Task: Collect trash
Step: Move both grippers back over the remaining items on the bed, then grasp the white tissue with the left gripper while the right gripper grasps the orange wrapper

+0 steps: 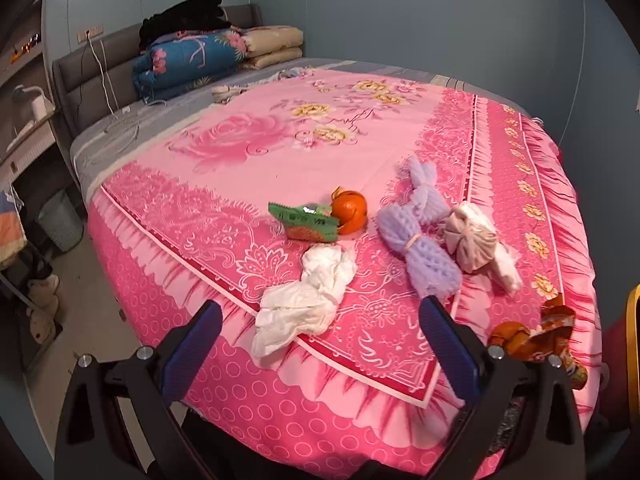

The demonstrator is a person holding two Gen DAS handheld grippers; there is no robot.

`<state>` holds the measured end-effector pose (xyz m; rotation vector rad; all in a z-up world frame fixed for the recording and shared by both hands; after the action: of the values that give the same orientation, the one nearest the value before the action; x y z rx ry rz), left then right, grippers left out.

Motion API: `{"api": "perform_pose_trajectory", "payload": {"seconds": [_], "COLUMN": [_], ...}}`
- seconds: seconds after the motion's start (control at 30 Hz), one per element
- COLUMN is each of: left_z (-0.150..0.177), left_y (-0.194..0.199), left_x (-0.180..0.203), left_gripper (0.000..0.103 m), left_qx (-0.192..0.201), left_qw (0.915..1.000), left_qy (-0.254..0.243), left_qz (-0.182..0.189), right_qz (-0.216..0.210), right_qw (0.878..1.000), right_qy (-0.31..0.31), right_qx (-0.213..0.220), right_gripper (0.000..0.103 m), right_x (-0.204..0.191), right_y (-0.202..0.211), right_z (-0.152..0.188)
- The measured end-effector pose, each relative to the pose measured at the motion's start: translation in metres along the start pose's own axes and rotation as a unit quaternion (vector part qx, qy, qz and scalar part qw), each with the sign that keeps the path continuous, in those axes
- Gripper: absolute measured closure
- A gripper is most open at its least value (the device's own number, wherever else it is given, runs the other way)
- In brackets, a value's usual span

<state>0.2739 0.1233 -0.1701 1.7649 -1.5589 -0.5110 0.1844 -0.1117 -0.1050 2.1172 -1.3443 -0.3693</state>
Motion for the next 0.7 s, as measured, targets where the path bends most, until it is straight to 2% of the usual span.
{"api": "perform_pose_trajectory", "payload": {"seconds": [0.3,0.37,0.5,0.6,0.7], "left_z": [0.002,0.002,0.004,0.003,0.002], "left_y": [-0.043,-0.048,-0.058,-0.066,-0.074], "left_x": [-0.020,-0.020,-0.016,-0.017,-0.022], "left_gripper": [0.008,0.008,0.008,0.008,0.008], "left_qx": [-0.018,-0.019,-0.030,-0.028,-0.038], "left_qw": [0.9997,0.9998,0.9993,0.9992,0.9985], "left_qy": [0.015,0.011,0.001,-0.012,-0.001], "left_qz": [-0.002,0.001,0.023,0.027,0.040], "right_qz": [-0.011,-0.011,-0.008,-0.008,-0.011], "right_qw": [0.998,0.997,0.997,0.997,0.996], "right_qy": [-0.015,-0.009,0.002,0.001,-0.003], "right_qx": [-0.062,-0.070,-0.075,-0.079,-0.083], "right_gripper": [0.009,0.016,0.016,0.017,0.017], "right_x": [-0.013,-0.017,-0.024,-0.025,-0.025], "right_y": [-0.048,-0.055,-0.062,-0.066,-0.071], "right_z": [0.026,0.030,0.034,0.036,0.037]}}
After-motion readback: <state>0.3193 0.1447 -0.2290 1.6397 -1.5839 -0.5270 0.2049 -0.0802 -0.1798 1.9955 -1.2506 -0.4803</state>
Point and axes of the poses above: each gripper's, at about its wrist camera, not at the fingertips, and y roughly against the way its jaws point, x to its right, z to its underside, the point moved 8 cm from there along -y, roughly the way its jaws point, and after that the axes turned 14 degrees about y, right-handed, at the moved point
